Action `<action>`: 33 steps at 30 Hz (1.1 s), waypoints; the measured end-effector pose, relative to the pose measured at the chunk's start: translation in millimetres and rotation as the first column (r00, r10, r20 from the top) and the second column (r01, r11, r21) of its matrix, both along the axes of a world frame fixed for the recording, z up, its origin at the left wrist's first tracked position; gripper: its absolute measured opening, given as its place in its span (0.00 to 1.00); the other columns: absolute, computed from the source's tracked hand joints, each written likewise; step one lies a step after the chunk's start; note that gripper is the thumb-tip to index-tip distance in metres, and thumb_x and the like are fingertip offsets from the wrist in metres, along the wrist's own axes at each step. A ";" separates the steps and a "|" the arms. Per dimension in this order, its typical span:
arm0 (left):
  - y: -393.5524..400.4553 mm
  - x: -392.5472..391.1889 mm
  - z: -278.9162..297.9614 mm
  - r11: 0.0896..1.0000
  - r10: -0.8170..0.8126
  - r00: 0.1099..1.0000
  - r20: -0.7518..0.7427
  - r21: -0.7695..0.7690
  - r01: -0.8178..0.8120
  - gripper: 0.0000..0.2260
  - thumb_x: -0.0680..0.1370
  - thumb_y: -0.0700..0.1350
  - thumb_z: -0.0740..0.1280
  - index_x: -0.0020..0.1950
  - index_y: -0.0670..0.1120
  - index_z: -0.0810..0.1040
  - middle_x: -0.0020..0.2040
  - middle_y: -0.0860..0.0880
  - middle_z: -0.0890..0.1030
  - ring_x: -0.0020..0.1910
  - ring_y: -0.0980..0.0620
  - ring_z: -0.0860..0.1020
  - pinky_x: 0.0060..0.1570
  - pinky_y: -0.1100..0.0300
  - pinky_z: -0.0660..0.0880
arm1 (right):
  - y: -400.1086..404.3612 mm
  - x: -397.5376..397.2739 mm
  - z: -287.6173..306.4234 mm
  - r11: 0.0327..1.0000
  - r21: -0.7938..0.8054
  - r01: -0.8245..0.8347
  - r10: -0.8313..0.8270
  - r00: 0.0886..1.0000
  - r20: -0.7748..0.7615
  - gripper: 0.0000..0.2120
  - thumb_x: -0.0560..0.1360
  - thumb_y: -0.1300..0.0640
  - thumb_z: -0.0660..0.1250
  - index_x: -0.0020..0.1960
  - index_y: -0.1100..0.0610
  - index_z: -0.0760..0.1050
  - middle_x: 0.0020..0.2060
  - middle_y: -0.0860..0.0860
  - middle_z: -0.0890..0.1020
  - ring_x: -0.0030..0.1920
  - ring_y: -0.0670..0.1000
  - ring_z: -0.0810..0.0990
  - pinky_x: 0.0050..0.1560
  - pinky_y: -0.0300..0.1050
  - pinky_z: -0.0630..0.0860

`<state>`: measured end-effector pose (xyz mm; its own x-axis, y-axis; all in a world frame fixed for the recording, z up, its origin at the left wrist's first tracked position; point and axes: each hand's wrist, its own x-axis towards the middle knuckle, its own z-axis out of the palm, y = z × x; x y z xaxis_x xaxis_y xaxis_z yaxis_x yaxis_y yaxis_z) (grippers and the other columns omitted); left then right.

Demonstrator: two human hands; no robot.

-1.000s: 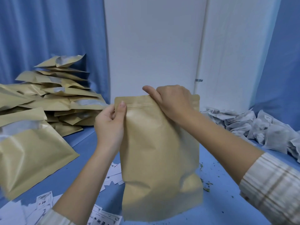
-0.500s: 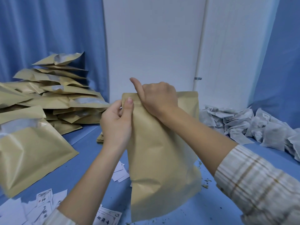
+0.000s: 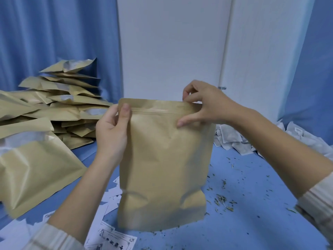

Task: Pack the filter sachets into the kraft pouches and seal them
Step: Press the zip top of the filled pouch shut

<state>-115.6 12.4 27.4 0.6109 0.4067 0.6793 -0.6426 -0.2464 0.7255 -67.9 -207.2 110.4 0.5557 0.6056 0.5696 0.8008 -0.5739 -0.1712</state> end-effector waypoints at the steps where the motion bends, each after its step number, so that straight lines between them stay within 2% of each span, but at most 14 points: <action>1: -2.7 -0.7 0.5 1.000 -0.012 1.000 0.028 0.004 0.012 0.15 0.81 0.50 0.61 0.33 0.56 0.74 0.27 0.59 0.70 0.28 0.62 0.64 0.29 0.69 0.62 | 5.7 -3.5 3.9 0.997 -0.076 0.001 0.003 0.999 0.047 0.19 0.54 0.32 0.71 0.33 0.46 0.75 0.45 0.37 0.69 0.47 0.43 0.67 0.47 0.31 0.65; 5: -6.3 -5.8 0.3 0.999 -0.026 0.995 0.096 0.024 0.024 0.16 0.81 0.48 0.61 0.33 0.57 0.72 0.27 0.60 0.69 0.28 0.63 0.65 0.30 0.72 0.62 | 18.4 -18.1 19.3 0.952 -0.301 0.063 -0.159 0.939 -0.306 0.30 0.50 0.33 0.76 0.47 0.43 0.73 0.46 0.30 0.76 0.49 0.36 0.74 0.46 0.37 0.71; 7: -7.4 -9.3 1.9 0.999 -0.045 0.995 0.085 0.002 0.045 0.14 0.81 0.47 0.61 0.35 0.53 0.72 0.28 0.60 0.70 0.30 0.63 0.66 0.32 0.69 0.63 | 21.1 -19.8 24.1 0.883 -0.461 0.085 -0.267 0.900 -0.345 0.26 0.52 0.32 0.75 0.44 0.42 0.75 0.48 0.33 0.79 0.47 0.38 0.79 0.49 0.40 0.75; 10: -6.8 -14.2 8.4 0.996 -0.067 0.997 0.030 -0.049 0.069 0.11 0.80 0.47 0.64 0.38 0.49 0.73 0.32 0.59 0.72 0.34 0.60 0.69 0.37 0.64 0.67 | 25.5 -24.8 32.8 0.821 -0.561 0.108 -0.340 0.881 -0.328 0.25 0.54 0.30 0.73 0.39 0.48 0.80 0.33 0.39 0.83 0.33 0.39 0.81 0.39 0.39 0.76; 12: -6.3 -20.9 17.0 0.999 -0.016 1.000 -0.001 0.050 0.016 0.06 0.75 0.50 0.68 0.50 0.51 0.75 0.47 0.57 0.78 0.48 0.58 0.75 0.53 0.58 0.73 | 27.8 -27.2 34.6 0.811 -0.572 0.127 -0.339 0.898 -0.280 0.26 0.55 0.29 0.72 0.38 0.50 0.80 0.30 0.38 0.82 0.30 0.38 0.79 0.32 0.36 0.74; 13: -6.8 -25.7 25.1 0.966 0.112 0.993 0.031 0.232 -0.116 0.16 0.72 0.52 0.68 0.59 0.51 0.73 0.58 0.54 0.76 0.58 0.56 0.73 0.62 0.55 0.69 | 28.7 -27.5 34.1 0.821 -0.555 0.133 -0.320 0.913 -0.254 0.27 0.54 0.29 0.71 0.38 0.51 0.79 0.29 0.38 0.81 0.30 0.37 0.79 0.29 0.34 0.73; 14: -5.9 -26.9 33.9 0.834 0.228 0.966 0.122 0.488 -0.258 0.24 0.71 0.53 0.66 0.65 0.49 0.70 0.65 0.52 0.72 0.65 0.53 0.69 0.68 0.52 0.63 | 29.5 -26.4 32.6 0.844 -0.520 0.134 -0.289 0.929 -0.230 0.27 0.54 0.29 0.71 0.37 0.52 0.79 0.27 0.39 0.80 0.29 0.38 0.78 0.26 0.31 0.71; 15: -7.3 -25.8 43.3 0.601 0.313 0.922 0.228 0.705 -0.378 0.27 0.71 0.55 0.64 0.68 0.47 0.68 0.67 0.50 0.71 0.69 0.51 0.66 0.71 0.49 0.56 | 30.2 -24.8 30.6 0.873 -0.469 0.133 -0.254 0.946 -0.203 0.27 0.53 0.30 0.72 0.36 0.52 0.78 0.25 0.41 0.79 0.28 0.39 0.77 0.23 0.29 0.68; 16: -11.8 -24.5 52.3 0.378 0.340 0.900 0.274 0.836 -0.397 0.28 0.71 0.57 0.60 0.69 0.47 0.68 0.67 0.49 0.72 0.69 0.50 0.65 0.72 0.47 0.51 | 30.6 -22.5 29.2 0.903 -0.410 0.130 -0.218 0.960 -0.175 0.25 0.54 0.31 0.73 0.34 0.52 0.78 0.23 0.41 0.77 0.27 0.40 0.76 0.21 0.29 0.65; 17: -17.2 -23.3 60.8 0.259 0.350 0.911 0.217 0.912 -0.317 0.27 0.71 0.56 0.57 0.69 0.48 0.68 0.66 0.49 0.74 0.69 0.49 0.66 0.72 0.48 0.49 | 30.1 -20.1 28.1 0.929 -0.349 0.124 -0.188 0.970 -0.153 0.22 0.55 0.33 0.74 0.32 0.51 0.77 0.21 0.41 0.74 0.25 0.41 0.74 0.21 0.30 0.63; 20: -27.1 -16.0 72.4 0.326 0.340 0.938 -0.059 0.943 -0.059 0.21 0.76 0.50 0.58 0.70 0.52 0.67 0.65 0.52 0.73 0.65 0.49 0.69 0.62 0.53 0.64 | 22.4 -16.8 27.0 0.956 -0.263 0.132 -0.173 0.975 -0.140 0.18 0.57 0.35 0.76 0.29 0.49 0.76 0.19 0.41 0.70 0.24 0.41 0.70 0.21 0.30 0.60; 24: -27.7 -8.9 70.3 0.389 0.236 0.971 -0.037 0.919 -0.059 0.16 0.78 0.50 0.60 0.65 0.52 0.72 0.57 0.51 0.75 0.58 0.51 0.72 0.58 0.56 0.64 | 7.3 -19.7 25.1 0.932 -0.342 0.119 -0.236 0.915 -0.326 0.14 0.57 0.35 0.75 0.28 0.43 0.77 0.21 0.39 0.73 0.24 0.37 0.73 0.22 0.27 0.63; 29: -28.9 -10.8 76.7 0.463 0.199 0.946 -0.256 0.875 0.140 0.18 0.72 0.63 0.67 0.57 0.55 0.78 0.49 0.56 0.80 0.50 0.55 0.74 0.45 0.61 0.71 | 5.6 -23.2 32.9 0.874 -0.470 0.122 -0.334 0.854 -0.400 0.20 0.56 0.34 0.74 0.39 0.47 0.82 0.32 0.39 0.83 0.33 0.38 0.81 0.35 0.36 0.74; 33: -17.3 -14.1 80.2 0.521 0.211 0.940 -0.269 0.845 0.125 0.22 0.69 0.63 0.70 0.43 0.43 0.78 0.34 0.50 0.76 0.37 0.55 0.73 0.35 0.58 0.66 | -7.0 -26.0 35.0 0.962 -0.253 0.105 -0.185 0.930 -0.317 0.12 0.58 0.38 0.76 0.38 0.41 0.82 0.32 0.37 0.81 0.34 0.35 0.78 0.35 0.31 0.72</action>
